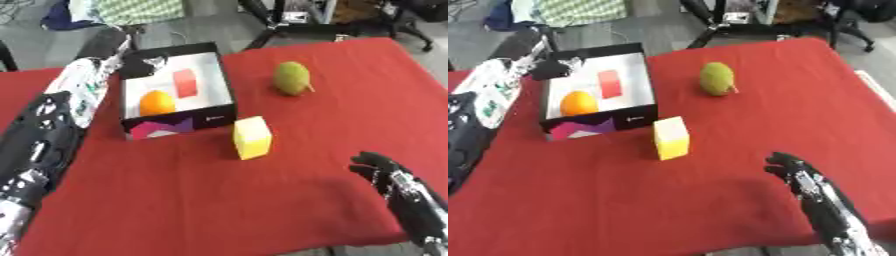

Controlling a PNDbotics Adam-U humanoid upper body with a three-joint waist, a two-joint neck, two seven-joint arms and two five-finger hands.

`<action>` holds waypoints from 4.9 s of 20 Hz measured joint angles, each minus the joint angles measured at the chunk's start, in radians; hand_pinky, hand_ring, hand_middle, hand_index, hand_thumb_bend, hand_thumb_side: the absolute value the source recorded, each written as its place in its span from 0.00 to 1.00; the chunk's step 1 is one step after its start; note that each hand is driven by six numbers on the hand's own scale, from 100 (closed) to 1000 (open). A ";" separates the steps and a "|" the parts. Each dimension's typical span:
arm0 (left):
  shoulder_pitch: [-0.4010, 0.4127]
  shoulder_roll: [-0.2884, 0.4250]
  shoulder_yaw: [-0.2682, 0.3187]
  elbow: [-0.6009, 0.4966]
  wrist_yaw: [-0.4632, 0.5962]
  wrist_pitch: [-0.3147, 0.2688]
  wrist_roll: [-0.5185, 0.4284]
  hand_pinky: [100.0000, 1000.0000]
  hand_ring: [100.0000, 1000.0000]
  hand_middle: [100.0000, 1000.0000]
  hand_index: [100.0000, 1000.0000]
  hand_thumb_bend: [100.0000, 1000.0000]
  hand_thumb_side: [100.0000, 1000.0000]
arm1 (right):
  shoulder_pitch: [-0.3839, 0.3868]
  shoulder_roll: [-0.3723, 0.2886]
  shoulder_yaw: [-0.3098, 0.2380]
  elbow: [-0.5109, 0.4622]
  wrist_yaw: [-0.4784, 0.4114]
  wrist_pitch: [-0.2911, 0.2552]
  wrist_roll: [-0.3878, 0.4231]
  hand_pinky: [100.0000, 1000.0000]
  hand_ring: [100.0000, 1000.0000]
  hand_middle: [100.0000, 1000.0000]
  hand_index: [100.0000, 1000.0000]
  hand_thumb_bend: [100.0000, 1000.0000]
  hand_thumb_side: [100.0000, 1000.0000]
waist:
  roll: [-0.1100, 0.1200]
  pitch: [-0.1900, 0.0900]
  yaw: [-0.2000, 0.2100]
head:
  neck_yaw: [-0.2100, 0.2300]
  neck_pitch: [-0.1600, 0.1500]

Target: Pick up objects on the table and place them in the box.

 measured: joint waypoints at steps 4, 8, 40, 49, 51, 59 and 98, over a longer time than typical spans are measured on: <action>0.170 0.093 0.056 -0.335 0.277 0.065 0.060 0.69 0.44 0.51 0.89 0.16 0.80 | -0.053 -0.022 -0.013 0.000 0.002 -0.018 -0.013 1.00 0.83 0.78 0.85 0.00 0.56 | 0.000 0.000 0.025 | -0.004 0.000; 0.345 0.113 0.116 -0.564 0.438 0.102 0.126 0.70 0.44 0.51 0.89 0.12 0.82 | -0.201 -0.091 -0.031 0.000 0.002 -0.061 -0.031 1.00 0.83 0.78 0.85 0.00 0.43 | 0.000 0.000 0.050 | -0.012 0.000; 0.637 -0.228 0.168 -0.671 0.585 0.043 0.172 0.70 0.44 0.50 0.88 0.06 0.91 | -0.941 -0.213 -0.086 1.278 0.766 -0.305 -0.443 1.00 0.95 0.94 0.93 0.00 0.43 | 0.001 0.000 0.202 | -0.123 0.000; 0.637 -0.237 0.168 -0.671 0.582 0.042 0.170 0.70 0.44 0.50 0.88 0.06 0.91 | -0.942 -0.207 -0.085 1.307 0.806 -0.295 -0.501 1.00 0.96 0.94 0.93 0.00 0.47 | 0.001 0.000 0.208 | -0.128 0.000; 0.637 -0.237 0.168 -0.671 0.582 0.042 0.168 0.70 0.44 0.50 0.88 0.06 0.91 | -0.942 -0.202 -0.085 1.309 0.809 -0.295 -0.501 1.00 0.94 0.92 0.92 0.00 0.45 | 0.001 0.000 0.210 | -0.129 0.000; 0.637 -0.245 0.168 -0.671 0.582 0.041 0.167 0.70 0.44 0.50 0.88 0.06 0.92 | -0.940 -0.191 -0.083 1.299 0.841 -0.267 -0.526 1.00 0.87 0.78 0.65 0.00 0.15 | 0.001 0.000 0.214 | -0.134 0.000; 0.639 -0.254 0.162 -0.665 0.599 0.040 0.167 0.71 0.44 0.50 0.88 0.03 0.93 | -1.006 -0.078 0.042 0.941 0.593 -0.378 -0.336 0.96 0.77 0.63 0.26 0.00 0.36 | 0.000 0.000 0.232 | -0.207 0.000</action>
